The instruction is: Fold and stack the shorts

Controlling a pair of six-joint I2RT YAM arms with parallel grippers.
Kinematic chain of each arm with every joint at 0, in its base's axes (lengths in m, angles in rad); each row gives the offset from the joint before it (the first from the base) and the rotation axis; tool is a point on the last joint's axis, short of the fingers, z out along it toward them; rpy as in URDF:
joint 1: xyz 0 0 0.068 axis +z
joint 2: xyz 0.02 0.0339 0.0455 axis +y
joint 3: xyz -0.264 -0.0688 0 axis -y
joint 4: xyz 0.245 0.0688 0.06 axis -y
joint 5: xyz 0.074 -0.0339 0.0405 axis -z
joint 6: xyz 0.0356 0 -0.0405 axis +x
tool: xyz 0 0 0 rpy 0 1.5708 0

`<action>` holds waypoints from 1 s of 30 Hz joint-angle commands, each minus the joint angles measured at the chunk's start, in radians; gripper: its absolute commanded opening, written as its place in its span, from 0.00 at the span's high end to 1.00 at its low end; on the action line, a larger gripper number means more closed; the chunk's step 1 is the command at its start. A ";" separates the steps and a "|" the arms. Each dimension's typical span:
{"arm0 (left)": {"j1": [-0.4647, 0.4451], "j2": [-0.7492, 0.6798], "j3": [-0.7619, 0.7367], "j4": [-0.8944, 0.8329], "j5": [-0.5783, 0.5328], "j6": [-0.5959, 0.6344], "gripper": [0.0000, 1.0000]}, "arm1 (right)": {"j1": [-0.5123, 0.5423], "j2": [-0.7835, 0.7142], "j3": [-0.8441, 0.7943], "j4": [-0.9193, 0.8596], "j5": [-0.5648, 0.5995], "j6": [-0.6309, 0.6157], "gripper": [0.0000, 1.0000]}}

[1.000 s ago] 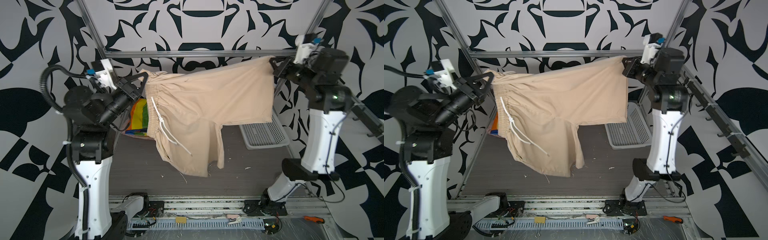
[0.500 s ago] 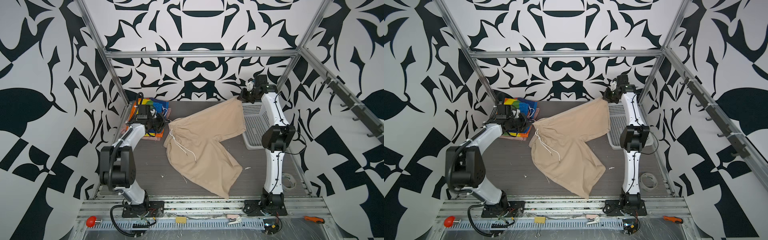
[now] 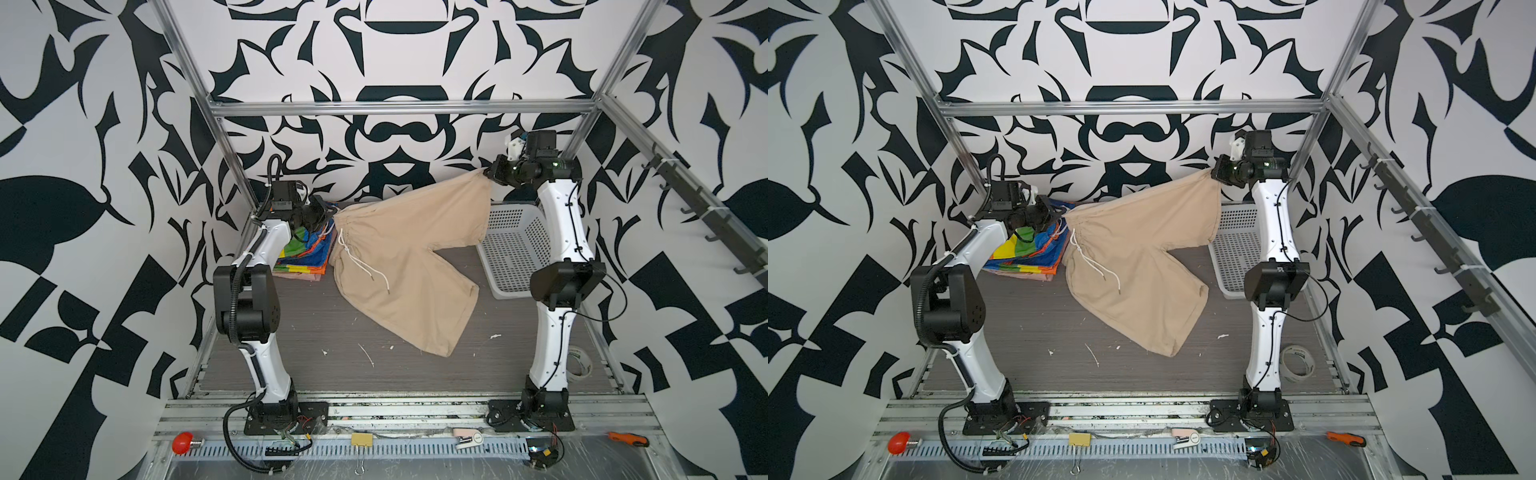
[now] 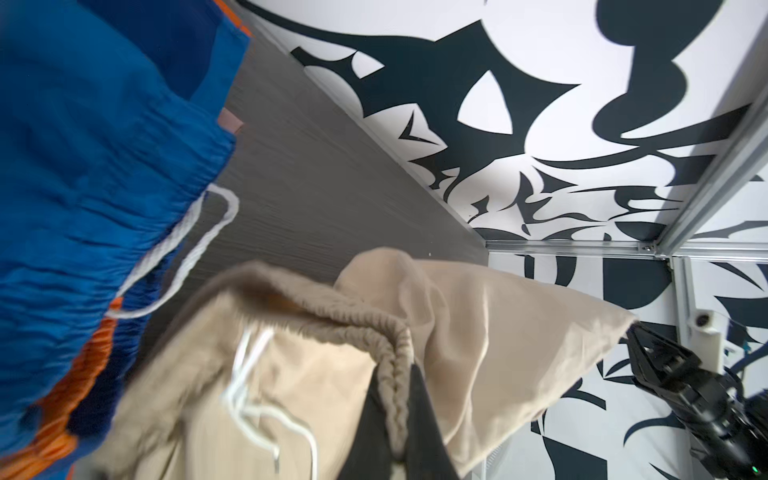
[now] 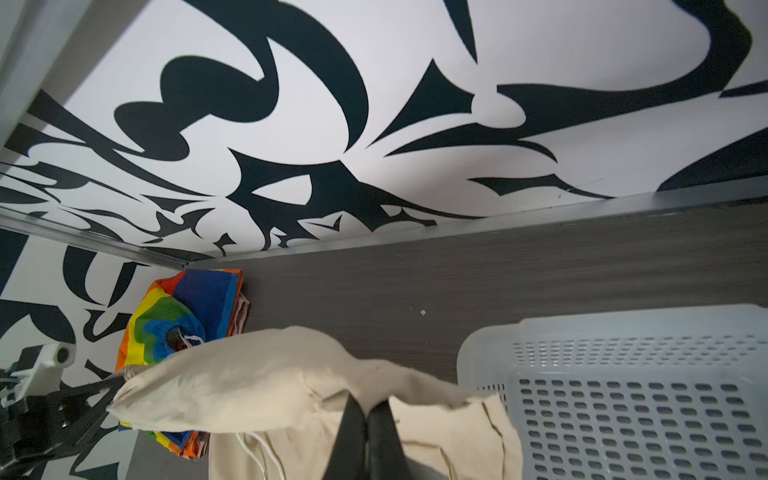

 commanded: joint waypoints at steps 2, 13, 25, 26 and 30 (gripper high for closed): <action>0.015 0.023 -0.026 -0.042 0.030 0.046 1.00 | 0.067 -0.214 -0.306 0.082 0.022 -0.032 1.00; 0.115 -0.036 -0.177 -0.053 0.068 0.109 1.00 | 0.381 -0.869 -1.350 0.353 0.166 0.111 1.00; 0.149 -0.072 -0.341 -0.034 0.086 0.130 1.00 | 0.597 -0.826 -1.824 0.555 0.242 0.348 1.00; 0.143 -0.074 -0.351 -0.033 0.084 0.130 1.00 | 0.581 -0.787 -1.807 0.548 0.243 0.329 1.00; 0.108 -0.099 -0.398 -0.032 0.083 0.135 1.00 | 0.480 -0.683 -1.770 0.543 0.244 0.275 1.00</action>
